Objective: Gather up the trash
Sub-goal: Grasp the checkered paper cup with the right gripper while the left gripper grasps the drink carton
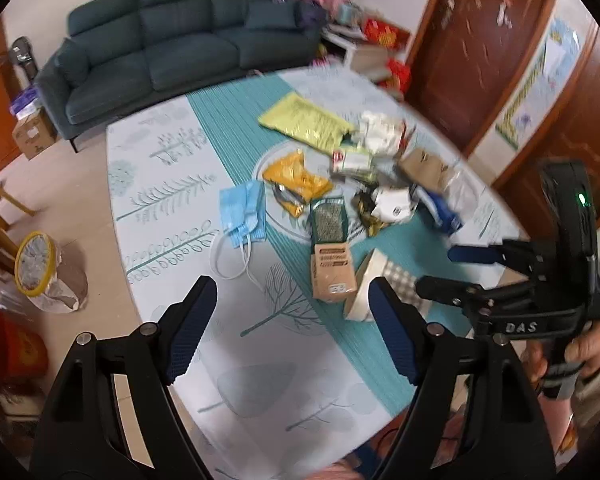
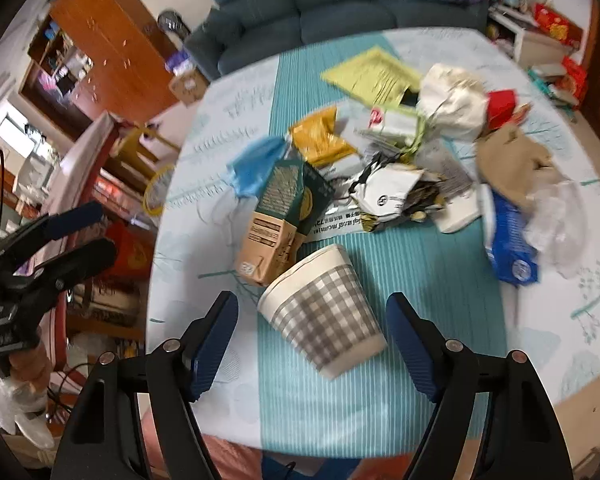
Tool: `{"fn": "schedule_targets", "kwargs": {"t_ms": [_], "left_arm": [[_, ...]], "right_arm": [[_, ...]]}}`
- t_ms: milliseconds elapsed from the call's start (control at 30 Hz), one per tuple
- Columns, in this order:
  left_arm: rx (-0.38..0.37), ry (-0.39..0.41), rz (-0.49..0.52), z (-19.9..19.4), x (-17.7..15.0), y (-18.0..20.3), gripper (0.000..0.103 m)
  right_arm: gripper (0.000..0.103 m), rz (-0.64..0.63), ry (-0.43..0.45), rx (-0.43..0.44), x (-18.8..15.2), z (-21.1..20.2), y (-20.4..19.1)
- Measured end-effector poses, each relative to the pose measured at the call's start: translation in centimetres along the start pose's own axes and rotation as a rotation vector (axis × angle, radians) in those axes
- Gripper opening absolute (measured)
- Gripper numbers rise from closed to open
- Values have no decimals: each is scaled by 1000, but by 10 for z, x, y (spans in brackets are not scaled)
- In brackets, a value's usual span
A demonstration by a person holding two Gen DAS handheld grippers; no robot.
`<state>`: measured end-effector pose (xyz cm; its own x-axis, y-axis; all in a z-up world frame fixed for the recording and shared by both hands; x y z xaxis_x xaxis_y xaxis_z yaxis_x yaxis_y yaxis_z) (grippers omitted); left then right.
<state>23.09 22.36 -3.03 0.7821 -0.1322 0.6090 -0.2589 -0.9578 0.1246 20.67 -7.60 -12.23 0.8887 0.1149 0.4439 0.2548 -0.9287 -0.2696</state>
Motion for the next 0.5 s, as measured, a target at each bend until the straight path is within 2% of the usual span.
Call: {"fn": "schedule_targets", "kwargs": {"t_ms": [167, 267, 367, 500], "left_arm": [[-118, -98, 7, 39, 1, 3, 76], [-159, -111, 35, 53, 1, 7, 76], [-174, -122, 52, 60, 3, 7, 76], [-190, -137, 57, 71, 5, 6, 76]], "right_arm": [[77, -12, -88, 9, 10, 42, 13], [77, -14, -132, 42, 13, 62, 21], [77, 5, -171, 89, 12, 80, 28], [67, 53, -215, 172, 2, 98, 31]]}}
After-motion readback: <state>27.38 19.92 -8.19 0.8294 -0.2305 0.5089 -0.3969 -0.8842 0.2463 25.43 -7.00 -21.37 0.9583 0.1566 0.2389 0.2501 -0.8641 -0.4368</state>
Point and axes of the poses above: each gripper's, at about its wrist camera, not at the fingertips, and z roughly the way its jaws point, y to its right, x to its top, the point moved 2 cm from there along z, roughly the way its jaws point, and after that the axes turned 7 degrees about y, right-handed, at the moved point
